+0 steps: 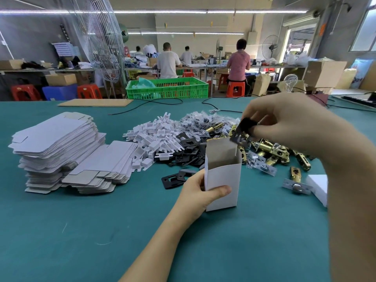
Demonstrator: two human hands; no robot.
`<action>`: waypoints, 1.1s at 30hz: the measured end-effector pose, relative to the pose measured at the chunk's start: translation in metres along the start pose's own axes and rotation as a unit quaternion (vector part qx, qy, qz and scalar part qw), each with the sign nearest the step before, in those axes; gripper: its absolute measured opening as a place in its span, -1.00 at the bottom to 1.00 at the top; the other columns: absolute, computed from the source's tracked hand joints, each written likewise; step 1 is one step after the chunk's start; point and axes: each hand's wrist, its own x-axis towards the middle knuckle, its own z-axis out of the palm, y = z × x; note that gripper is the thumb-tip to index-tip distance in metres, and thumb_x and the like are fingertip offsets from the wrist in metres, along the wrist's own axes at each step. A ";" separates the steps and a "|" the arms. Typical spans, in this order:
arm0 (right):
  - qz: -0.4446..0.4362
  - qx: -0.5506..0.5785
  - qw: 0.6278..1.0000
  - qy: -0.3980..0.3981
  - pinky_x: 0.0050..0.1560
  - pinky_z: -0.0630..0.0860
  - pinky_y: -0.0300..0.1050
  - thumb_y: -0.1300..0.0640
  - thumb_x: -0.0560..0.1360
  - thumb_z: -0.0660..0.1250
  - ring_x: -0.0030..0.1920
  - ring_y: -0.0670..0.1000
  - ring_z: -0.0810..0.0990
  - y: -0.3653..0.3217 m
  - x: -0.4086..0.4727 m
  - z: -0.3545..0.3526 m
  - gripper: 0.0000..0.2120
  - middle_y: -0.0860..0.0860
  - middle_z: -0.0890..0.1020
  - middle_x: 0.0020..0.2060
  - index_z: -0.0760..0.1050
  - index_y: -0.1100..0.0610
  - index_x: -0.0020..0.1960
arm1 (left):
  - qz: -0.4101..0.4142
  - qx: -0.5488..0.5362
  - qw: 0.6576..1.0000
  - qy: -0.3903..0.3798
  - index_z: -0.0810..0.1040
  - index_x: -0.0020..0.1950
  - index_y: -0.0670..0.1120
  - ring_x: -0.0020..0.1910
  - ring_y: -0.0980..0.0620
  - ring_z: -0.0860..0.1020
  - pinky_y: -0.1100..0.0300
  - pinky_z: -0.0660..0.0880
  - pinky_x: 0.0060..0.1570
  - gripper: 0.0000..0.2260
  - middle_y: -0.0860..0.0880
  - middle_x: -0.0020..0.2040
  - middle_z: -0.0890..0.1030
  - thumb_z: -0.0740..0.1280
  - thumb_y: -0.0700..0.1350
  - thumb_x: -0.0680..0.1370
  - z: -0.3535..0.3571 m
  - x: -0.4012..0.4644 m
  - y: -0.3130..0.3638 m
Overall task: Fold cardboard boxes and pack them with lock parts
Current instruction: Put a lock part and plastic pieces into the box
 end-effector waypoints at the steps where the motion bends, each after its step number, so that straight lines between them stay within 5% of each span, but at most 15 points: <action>1: -0.006 -0.030 0.999 -0.012 -0.19 0.52 -0.18 0.25 0.45 0.40 -0.22 -0.09 0.63 -0.007 0.002 0.006 -0.82 -0.14 0.66 -0.26 0.59 -0.04 -0.12 | 0.002 0.001 1.000 0.000 0.66 -0.04 0.22 -0.01 0.14 0.65 0.35 0.53 -0.11 -0.72 0.11 -0.02 0.71 0.51 -0.10 0.34 0.000 0.000 0.000; 11: 0.044 -0.177 0.980 -0.077 -0.14 0.58 0.00 0.36 0.35 0.26 -0.11 0.23 0.55 -0.019 0.022 0.062 -0.81 0.14 0.56 -0.14 0.55 0.15 -0.13 | -0.005 -0.003 1.000 -0.007 0.65 -0.04 0.27 -0.02 0.13 0.66 0.33 0.54 -0.14 -0.71 0.10 -0.01 0.71 0.51 -0.10 0.37 0.000 0.000 0.000; 17: 0.030 -0.150 0.984 -0.091 -0.14 0.57 0.00 0.34 0.37 0.32 -0.13 0.15 0.54 -0.022 0.023 0.066 -0.59 0.02 0.55 -0.23 0.28 -0.08 -0.45 | -0.009 -0.003 1.000 -0.003 0.64 -0.03 0.28 -0.02 0.13 0.66 0.31 0.55 -0.12 -0.71 0.12 0.00 0.70 0.50 -0.08 0.36 0.000 0.001 0.000; 22: 0.020 -0.104 0.987 -0.117 -0.09 0.52 -0.10 0.24 0.41 0.41 -0.10 0.00 0.56 -0.014 0.019 0.052 -0.92 -0.07 0.61 -0.20 0.60 0.07 -0.16 | 0.000 -0.006 1.000 -0.007 0.65 -0.03 0.28 -0.05 0.13 0.66 0.32 0.55 -0.14 -0.70 0.11 -0.02 0.71 0.51 -0.09 0.35 0.000 0.001 0.000; 33: 0.022 -0.169 0.982 -0.083 -0.04 0.57 -0.01 0.25 0.42 0.37 -0.06 0.08 0.59 -0.009 0.020 0.054 -0.82 0.00 0.67 -0.12 0.65 0.01 -0.09 | 0.002 -0.011 1.000 -0.005 0.66 -0.04 0.26 -0.02 0.10 0.66 0.27 0.58 -0.10 -0.70 0.08 0.01 0.70 0.51 -0.11 0.34 0.001 0.001 0.000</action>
